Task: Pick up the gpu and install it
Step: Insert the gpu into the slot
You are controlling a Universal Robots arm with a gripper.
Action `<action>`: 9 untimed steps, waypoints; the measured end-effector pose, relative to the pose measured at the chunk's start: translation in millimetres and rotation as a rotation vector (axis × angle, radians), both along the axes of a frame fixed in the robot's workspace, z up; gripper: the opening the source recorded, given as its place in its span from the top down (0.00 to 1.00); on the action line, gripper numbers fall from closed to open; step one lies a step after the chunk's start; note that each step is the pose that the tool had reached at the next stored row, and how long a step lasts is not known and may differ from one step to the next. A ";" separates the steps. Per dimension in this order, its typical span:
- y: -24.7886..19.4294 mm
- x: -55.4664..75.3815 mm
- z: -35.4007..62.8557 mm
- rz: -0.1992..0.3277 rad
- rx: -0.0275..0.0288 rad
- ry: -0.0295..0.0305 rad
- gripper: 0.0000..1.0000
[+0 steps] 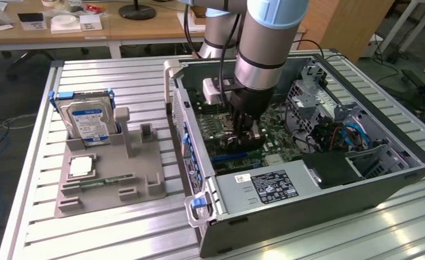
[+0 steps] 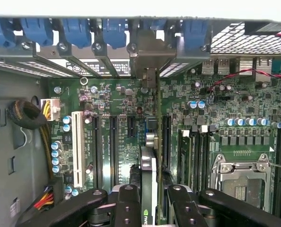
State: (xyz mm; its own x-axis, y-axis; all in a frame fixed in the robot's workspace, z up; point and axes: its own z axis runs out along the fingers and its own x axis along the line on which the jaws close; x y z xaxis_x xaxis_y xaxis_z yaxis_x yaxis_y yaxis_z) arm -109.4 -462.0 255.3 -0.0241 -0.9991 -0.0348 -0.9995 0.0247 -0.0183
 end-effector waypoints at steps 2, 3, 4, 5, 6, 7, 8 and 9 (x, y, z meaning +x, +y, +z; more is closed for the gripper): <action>0.0 0.0 -0.7 0.000 -0.0003 0.0002 0.73; 0.0 0.0 -0.8 0.000 -0.0004 0.0002 0.73; 0.0 0.0 -1.4 -0.001 0.0000 0.0000 0.73; 0.0 0.0 -1.8 -0.001 -0.0001 0.0000 0.73; -0.1 0.0 -2.1 -0.002 -0.0003 0.0001 0.73; -0.4 0.0 -2.2 -0.002 -0.0006 0.0001 0.73; -0.9 0.1 -2.2 -0.002 -0.0005 0.0001 0.73; -1.5 0.0 -2.3 -0.002 -0.0005 0.0000 0.73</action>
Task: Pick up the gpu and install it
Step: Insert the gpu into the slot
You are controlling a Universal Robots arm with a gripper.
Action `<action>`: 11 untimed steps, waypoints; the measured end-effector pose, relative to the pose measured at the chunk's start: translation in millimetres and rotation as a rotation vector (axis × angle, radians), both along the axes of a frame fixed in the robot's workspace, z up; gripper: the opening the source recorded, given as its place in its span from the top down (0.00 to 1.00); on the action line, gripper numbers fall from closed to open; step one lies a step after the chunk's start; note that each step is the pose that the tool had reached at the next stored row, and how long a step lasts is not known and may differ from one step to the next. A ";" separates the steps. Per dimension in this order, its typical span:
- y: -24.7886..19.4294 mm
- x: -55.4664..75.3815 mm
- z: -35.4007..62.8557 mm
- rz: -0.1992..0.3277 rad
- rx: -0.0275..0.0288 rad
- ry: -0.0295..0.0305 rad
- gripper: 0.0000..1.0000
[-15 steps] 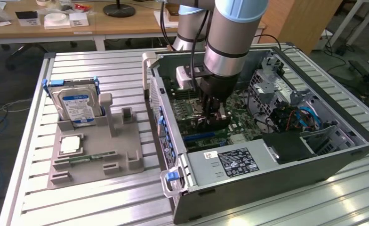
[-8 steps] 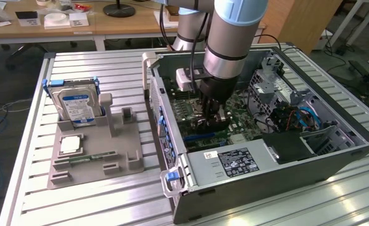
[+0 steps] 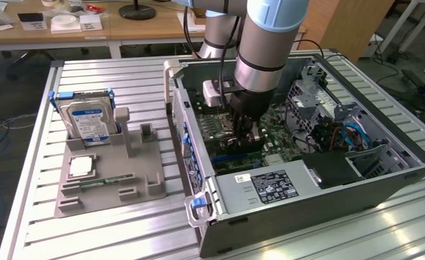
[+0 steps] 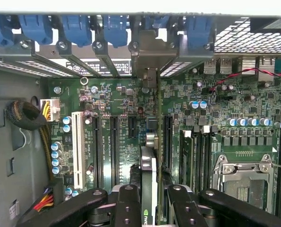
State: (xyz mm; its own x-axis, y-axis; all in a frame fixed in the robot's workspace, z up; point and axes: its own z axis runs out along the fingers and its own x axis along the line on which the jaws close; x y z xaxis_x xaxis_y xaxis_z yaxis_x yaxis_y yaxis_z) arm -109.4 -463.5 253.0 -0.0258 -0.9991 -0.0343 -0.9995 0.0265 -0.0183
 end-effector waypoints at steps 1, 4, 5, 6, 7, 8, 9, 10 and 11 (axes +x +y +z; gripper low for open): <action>-0.4 -0.1 -0.1 0.000 0.0001 0.0000 0.73; -0.7 -0.1 -1.4 0.000 0.0000 0.0000 0.73; -0.8 0.0 -1.3 0.000 -0.0002 0.0001 0.73; -0.8 -0.1 -1.4 0.000 -0.0003 0.0002 0.73; -0.8 0.0 -1.7 -0.001 -0.0001 0.0001 0.73; -0.7 -0.1 -2.1 -0.002 0.0001 0.0000 0.73; -0.7 0.0 -2.7 -0.003 0.0003 -0.0001 0.73; -0.7 0.0 -3.2 -0.004 0.0001 0.0000 0.73; -0.8 0.0 -3.6 -0.005 0.0000 0.0001 0.73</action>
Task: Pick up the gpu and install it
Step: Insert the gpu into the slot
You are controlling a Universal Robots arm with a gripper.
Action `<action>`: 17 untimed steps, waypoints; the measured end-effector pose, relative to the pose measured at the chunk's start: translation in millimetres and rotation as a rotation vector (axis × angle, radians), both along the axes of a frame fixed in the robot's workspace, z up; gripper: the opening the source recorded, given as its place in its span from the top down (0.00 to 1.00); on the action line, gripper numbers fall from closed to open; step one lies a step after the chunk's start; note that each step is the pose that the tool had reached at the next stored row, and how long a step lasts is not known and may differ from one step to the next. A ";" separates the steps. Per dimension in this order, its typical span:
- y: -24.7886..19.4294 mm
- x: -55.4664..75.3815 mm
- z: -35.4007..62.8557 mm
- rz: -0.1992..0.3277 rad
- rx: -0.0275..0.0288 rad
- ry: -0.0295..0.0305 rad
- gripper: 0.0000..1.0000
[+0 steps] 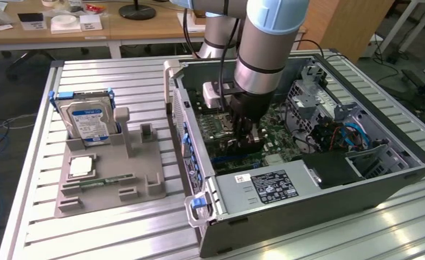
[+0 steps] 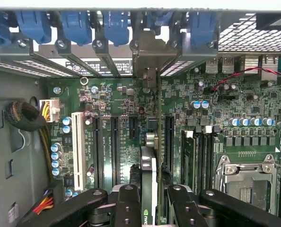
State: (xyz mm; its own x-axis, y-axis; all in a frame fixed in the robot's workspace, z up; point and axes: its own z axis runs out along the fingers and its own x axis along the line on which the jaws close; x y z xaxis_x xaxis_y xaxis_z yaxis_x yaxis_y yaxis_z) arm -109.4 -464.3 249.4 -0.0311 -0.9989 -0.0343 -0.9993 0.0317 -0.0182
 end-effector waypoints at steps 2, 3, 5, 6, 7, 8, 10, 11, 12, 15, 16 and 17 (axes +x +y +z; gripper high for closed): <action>0.0 0.0 -0.3 0.000 -0.0002 0.0001 0.73; 0.0 0.0 -0.9 0.000 0.0003 -0.0001 0.73; 0.0 0.0 -1.3 0.000 -0.0002 0.0001 0.73; 0.0 0.0 -1.5 0.000 -0.0003 0.0001 0.73; 0.0 -0.1 -1.6 -0.001 -0.0002 0.0002 0.73; 0.0 -0.1 -1.8 -0.001 0.0000 0.0001 0.73; 0.0 -0.1 -2.0 -0.001 0.0003 0.0000 0.73; 0.0 -0.2 -2.0 0.000 0.0004 0.0000 0.73; 0.1 -0.3 -2.1 0.000 0.0005 0.0001 0.73; 0.1 -0.4 -2.4 0.000 0.0010 -0.0004 0.73; 0.0 -0.5 -2.3 0.000 0.0006 -0.0003 0.73; 0.0 -0.6 -2.3 0.000 0.0005 -0.0001 0.73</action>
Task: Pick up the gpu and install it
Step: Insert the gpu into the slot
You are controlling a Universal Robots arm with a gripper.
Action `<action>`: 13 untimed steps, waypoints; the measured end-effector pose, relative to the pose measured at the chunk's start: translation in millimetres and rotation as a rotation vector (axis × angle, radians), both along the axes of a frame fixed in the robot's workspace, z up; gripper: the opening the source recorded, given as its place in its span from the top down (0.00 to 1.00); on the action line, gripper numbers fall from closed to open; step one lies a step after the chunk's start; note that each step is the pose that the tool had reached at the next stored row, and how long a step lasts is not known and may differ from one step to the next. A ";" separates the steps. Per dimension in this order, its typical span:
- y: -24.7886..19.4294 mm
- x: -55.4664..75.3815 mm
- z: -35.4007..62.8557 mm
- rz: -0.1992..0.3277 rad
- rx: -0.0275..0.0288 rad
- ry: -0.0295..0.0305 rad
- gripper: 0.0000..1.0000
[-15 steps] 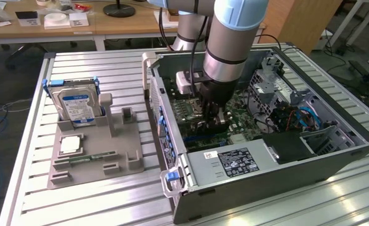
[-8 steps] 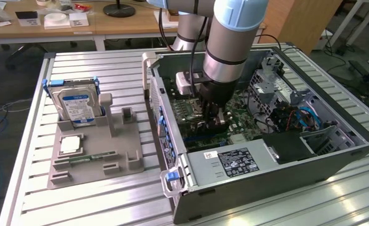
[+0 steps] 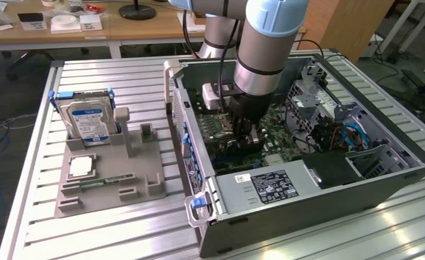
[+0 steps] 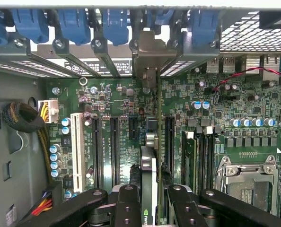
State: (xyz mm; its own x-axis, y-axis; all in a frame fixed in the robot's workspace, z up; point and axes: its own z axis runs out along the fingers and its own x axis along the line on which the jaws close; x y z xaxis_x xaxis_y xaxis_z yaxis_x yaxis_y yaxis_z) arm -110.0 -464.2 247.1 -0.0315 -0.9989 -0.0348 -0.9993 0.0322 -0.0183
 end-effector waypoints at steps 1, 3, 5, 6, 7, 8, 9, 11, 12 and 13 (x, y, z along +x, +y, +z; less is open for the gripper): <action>0.0 -0.1 -0.1 0.000 -0.0001 0.0002 0.73; 0.0 -0.2 -0.9 0.000 0.0000 0.0001 0.73; 0.0 -0.3 -1.1 0.000 0.0000 0.0001 0.73; 0.0 -0.4 -1.1 0.000 0.0000 0.0001 0.73; 0.0 -0.5 -1.2 0.000 0.0002 0.0000 0.73; 0.0 -0.7 -1.3 0.000 0.0002 -0.0001 0.73; 0.1 -1.0 -1.3 0.000 0.0003 -0.0001 0.73; 0.0 -1.8 -1.4 0.000 0.0003 -0.0001 0.73; 0.0 -2.0 -1.3 0.000 0.0002 0.0000 0.73; 0.0 -2.2 -1.3 0.000 0.0002 0.0000 0.73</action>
State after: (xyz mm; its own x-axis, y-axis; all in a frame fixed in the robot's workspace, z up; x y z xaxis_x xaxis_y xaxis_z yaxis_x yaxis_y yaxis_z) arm -112.3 -464.3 245.8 -0.0314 -0.9989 -0.0350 -0.9993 0.0320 -0.0183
